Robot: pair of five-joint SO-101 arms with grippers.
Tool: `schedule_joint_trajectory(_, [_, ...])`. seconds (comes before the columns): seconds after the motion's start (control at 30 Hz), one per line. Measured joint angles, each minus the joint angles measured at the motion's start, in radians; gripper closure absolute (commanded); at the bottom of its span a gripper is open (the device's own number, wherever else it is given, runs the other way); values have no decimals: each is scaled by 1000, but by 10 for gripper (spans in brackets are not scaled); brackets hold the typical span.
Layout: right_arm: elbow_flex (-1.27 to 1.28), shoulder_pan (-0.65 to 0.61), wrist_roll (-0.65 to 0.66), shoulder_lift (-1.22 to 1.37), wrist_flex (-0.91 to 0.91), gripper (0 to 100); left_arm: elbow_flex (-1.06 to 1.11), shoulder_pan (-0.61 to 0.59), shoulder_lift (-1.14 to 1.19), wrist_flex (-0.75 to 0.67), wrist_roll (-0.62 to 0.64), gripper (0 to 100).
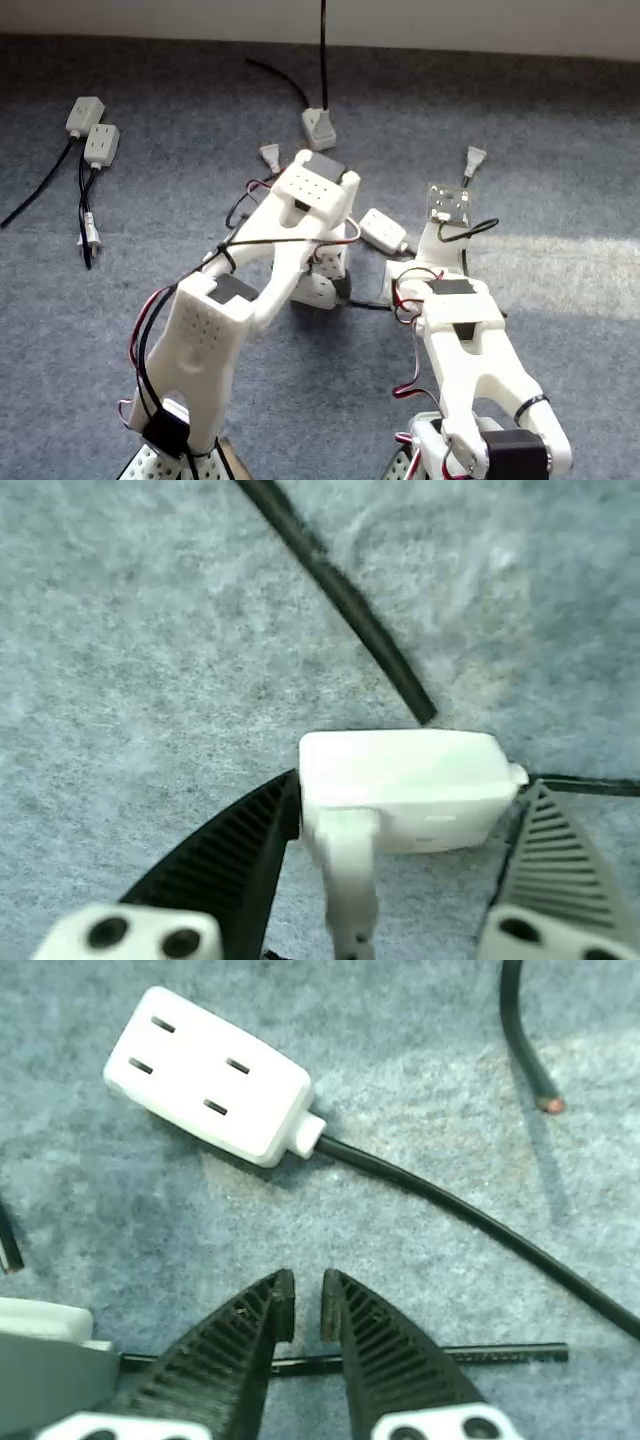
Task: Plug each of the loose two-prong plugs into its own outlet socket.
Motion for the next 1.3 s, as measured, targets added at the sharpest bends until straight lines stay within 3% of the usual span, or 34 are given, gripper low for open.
schedule_joint_trajectory(0.17, [0, 0, 0, 0, 0, 933, -55, -64, 3, 9, -3, 678])
schedule_joint_trajectory(0.43, [0, 0, 0, 0, 0, 930, -232, -304, 3, 11, -29, 678])
schedule_joint_trajectory(0.67, [0, -2, 20, -2, 0, 758, -269, -462, -178, 11, -32, 678])
schedule_joint_trajectory(0.83, [0, -135, 213, -2, 23, 741, -230, -598, -262, 11, -32, 678])
schedule_joint_trajectory(0.97, [-5, -235, 192, -2, 51, 739, -129, -672, -247, 11, -32, 680])
schedule_joint_trajectory(1.13, [-130, -347, 140, -6, 221, 739, -2, -704, -152, 11, -32, 681])
schedule_joint_trajectory(1.3, [-282, -500, 354, -8, 456, 739, 44, -704, -72, 11, -32, 681])
